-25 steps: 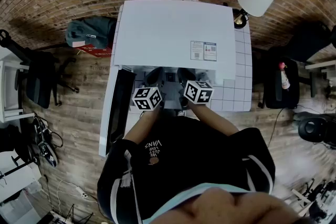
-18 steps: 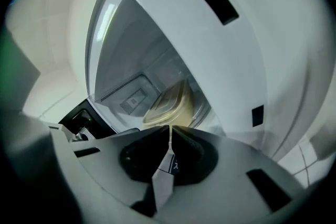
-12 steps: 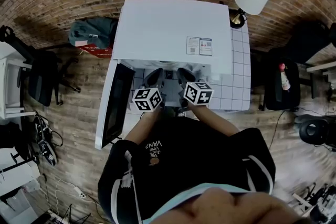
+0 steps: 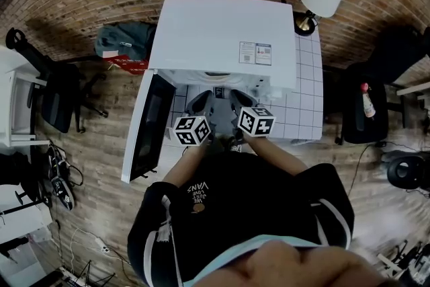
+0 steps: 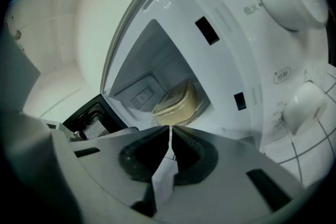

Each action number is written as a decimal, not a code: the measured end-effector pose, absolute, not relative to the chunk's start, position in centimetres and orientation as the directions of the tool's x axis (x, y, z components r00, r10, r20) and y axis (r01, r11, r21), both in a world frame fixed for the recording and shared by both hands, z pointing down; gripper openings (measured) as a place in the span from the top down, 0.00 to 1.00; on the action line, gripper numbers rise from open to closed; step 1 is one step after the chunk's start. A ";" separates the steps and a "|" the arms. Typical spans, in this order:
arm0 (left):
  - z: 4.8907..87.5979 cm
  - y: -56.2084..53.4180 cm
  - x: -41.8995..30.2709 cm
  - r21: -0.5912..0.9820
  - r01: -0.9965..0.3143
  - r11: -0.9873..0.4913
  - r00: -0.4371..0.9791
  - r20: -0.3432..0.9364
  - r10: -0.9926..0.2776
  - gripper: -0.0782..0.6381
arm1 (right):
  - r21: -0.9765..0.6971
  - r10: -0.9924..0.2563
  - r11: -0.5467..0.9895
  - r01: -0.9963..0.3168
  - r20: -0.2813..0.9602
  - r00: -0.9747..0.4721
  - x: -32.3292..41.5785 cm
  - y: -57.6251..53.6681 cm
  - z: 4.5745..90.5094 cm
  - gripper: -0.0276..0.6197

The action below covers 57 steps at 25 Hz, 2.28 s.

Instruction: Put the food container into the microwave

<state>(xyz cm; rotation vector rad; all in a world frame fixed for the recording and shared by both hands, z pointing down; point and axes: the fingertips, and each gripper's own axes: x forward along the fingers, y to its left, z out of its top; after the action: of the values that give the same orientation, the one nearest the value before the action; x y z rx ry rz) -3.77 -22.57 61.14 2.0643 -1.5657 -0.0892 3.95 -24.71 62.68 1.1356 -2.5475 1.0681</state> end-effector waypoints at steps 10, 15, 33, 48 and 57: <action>61.2 -19.9 -4.2 0.460 -0.858 -0.230 0.380 0.268 -0.885 0.87 | -0.532 -0.630 0.423 -0.733 0.409 -0.660 3.2 -22.8 62.3 0.93; 60.5 -18.3 -4.5 0.456 -0.842 -0.289 0.437 0.260 -0.861 0.87 | -0.533 -0.662 0.385 -0.754 0.409 -0.628 2.4 -20.6 61.8 0.93; 60.5 -12.1 -5.1 0.460 -0.779 -0.426 0.576 0.257 -0.776 0.87 | -0.518 -0.737 0.272 -0.811 0.430 -0.522 1.8 -13.1 62.3 0.93; 60.4 -8.4 -4.4 0.461 -0.737 -0.494 0.639 0.239 -0.731 0.87 | -0.488 -0.805 0.187 -0.853 0.422 -0.417 3.9 -8.5 62.0 0.94; 60.4 -6.7 -4.3 0.457 -0.724 -0.516 0.659 0.237 -0.714 0.87 | -0.477 -0.827 0.138 -0.868 0.428 -0.366 4.8 -6.2 62.3 0.95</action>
<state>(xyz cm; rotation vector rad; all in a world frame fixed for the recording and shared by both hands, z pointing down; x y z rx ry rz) -4.32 -6.65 60.42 2.3500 -1.1147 0.0261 4.82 -6.15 62.26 1.7328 -2.3224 1.0450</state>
